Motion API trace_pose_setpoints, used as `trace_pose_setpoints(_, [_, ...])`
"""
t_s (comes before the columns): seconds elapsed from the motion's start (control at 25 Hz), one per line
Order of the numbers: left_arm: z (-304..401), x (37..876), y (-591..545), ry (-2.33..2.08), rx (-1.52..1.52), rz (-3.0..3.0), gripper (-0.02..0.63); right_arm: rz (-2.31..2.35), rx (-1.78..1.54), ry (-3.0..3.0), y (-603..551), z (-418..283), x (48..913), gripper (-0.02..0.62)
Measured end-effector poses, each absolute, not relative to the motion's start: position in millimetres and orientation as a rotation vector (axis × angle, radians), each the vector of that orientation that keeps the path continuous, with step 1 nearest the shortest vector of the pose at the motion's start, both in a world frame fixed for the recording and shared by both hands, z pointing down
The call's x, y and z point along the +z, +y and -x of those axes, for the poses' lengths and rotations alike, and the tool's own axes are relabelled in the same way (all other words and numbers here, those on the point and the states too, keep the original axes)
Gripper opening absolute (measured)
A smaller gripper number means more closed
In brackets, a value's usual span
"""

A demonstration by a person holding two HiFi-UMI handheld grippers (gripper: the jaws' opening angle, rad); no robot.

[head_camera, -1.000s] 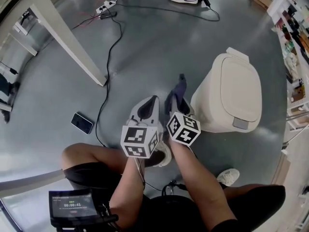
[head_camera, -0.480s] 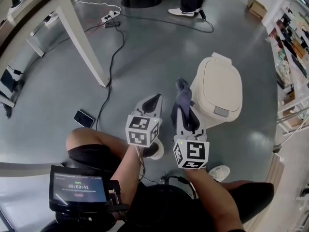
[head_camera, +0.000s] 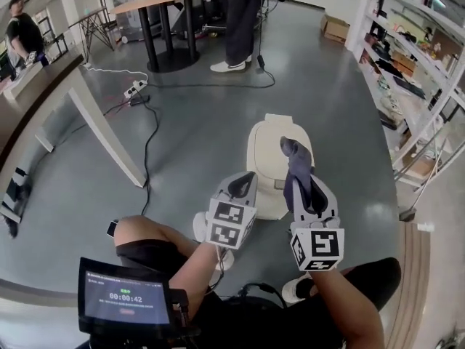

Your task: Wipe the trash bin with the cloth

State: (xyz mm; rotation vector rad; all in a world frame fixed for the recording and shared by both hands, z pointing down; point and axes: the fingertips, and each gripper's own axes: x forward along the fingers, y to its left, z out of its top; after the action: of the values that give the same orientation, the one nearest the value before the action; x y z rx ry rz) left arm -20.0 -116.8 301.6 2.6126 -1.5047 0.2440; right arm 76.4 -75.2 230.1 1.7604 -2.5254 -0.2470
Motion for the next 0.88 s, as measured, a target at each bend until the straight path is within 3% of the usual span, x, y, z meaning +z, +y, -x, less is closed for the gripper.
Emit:
trace_pose_setpoints(0.4, [25,213,-110,-1.612,0.099,-2.653,-0.003,-1.819,0.093,-2.551,-86,-121,223,0.091])
trace_pose_setpoints(0.56, [36,235,-110,-1.508,0.016,-2.448,-0.003,-1.839,0.028,-2.503,-84,-118,217,0.091])
trace_pose_setpoints(0.88, [40,214,-96,-1.588,0.038,-2.594,-0.003,-1.791,-0.029,-2.486,-74,-110,222,0.091])
